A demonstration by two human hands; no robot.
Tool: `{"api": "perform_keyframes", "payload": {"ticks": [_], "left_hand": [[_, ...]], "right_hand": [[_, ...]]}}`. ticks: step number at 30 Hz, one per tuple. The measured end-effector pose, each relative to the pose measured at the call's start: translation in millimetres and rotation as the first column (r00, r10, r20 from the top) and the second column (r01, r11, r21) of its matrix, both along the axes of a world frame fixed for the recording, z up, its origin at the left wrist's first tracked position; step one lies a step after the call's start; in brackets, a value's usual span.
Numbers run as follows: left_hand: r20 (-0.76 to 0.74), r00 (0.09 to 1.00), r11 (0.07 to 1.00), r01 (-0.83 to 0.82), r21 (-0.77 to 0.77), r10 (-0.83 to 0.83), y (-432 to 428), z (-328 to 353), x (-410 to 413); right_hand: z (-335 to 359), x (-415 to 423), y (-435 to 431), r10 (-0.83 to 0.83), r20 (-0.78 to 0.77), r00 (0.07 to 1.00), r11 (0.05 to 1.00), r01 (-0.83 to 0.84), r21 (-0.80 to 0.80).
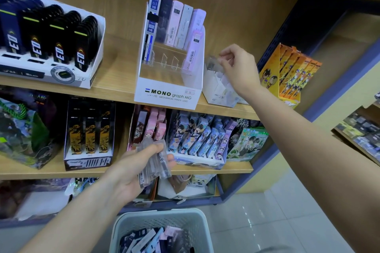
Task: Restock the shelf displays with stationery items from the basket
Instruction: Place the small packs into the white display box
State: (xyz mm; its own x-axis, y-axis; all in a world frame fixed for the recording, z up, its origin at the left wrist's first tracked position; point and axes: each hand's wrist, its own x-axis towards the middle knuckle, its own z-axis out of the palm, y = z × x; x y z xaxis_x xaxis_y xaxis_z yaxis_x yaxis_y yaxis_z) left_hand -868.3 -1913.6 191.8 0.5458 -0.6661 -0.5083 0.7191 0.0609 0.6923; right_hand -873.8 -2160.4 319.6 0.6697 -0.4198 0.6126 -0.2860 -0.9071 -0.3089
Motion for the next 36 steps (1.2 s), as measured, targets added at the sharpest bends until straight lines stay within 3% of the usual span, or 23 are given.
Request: {"api": "perform_keyframes", "payload": {"ticks": [4,7,10,12,14,19,25,28,31,33,36], "left_hand": [[0.028,1.0,1.0,-0.003,0.031,0.002,0.7,0.4,-1.3],[0.041,0.999,0.998,-0.024,0.051,0.022,3.4,-1.4,-1.8],[0.06,0.998,0.999,-0.029,0.045,0.026,2.3,-1.8,-4.2],[0.083,0.996,0.999,-0.033,0.023,0.031,1.7,-1.4,-7.1],[0.111,0.994,1.0,-0.02,0.02,0.017,3.3,0.4,-9.4],[0.196,0.979,0.997,0.037,0.063,-0.049,6.0,0.9,-13.7],[0.353,0.935,0.997,0.016,0.074,-0.042,4.2,-8.0,-11.7],[0.365,0.93,0.998,0.035,0.05,-0.051,1.4,-4.8,-15.2],[0.315,0.948,0.999,0.05,0.012,-0.051,0.7,4.1,-18.6],[0.181,0.983,0.999,0.026,-0.04,-0.019,0.7,5.7,-17.3],[0.143,0.99,0.999,0.025,-0.032,-0.02,3.5,8.3,-15.7]], "right_hand": [[-12.4,-28.9,25.0,0.034,0.215,0.976,0.999,-0.034,-0.003],[-38.3,-58.2,59.0,0.143,0.264,0.954,0.986,-0.16,0.046],[-70.3,-77.8,90.1,0.216,0.09,0.972,0.921,-0.234,0.312],[-89.2,-81.3,104.4,0.266,-0.136,0.954,0.853,-0.167,0.494],[-104.6,-80.1,112.7,0.335,-0.269,0.903,0.777,-0.103,0.621],[-103.2,-76.8,124.2,0.409,-0.239,0.881,0.565,-0.039,0.824],[-93.8,-80.8,127.2,0.398,-0.247,0.883,0.518,0.006,0.855],[-86.2,-83.7,122.3,0.408,-0.219,0.886,0.437,0.021,0.899],[-71.8,-90.5,118.0,0.408,-0.237,0.882,0.453,0.03,0.891],[-58.3,-96.5,112.1,0.388,-0.245,0.888,0.497,0.022,0.867],[-28.8,-99.6,97.0,0.281,-0.141,0.949,0.585,-0.053,0.809]]}}
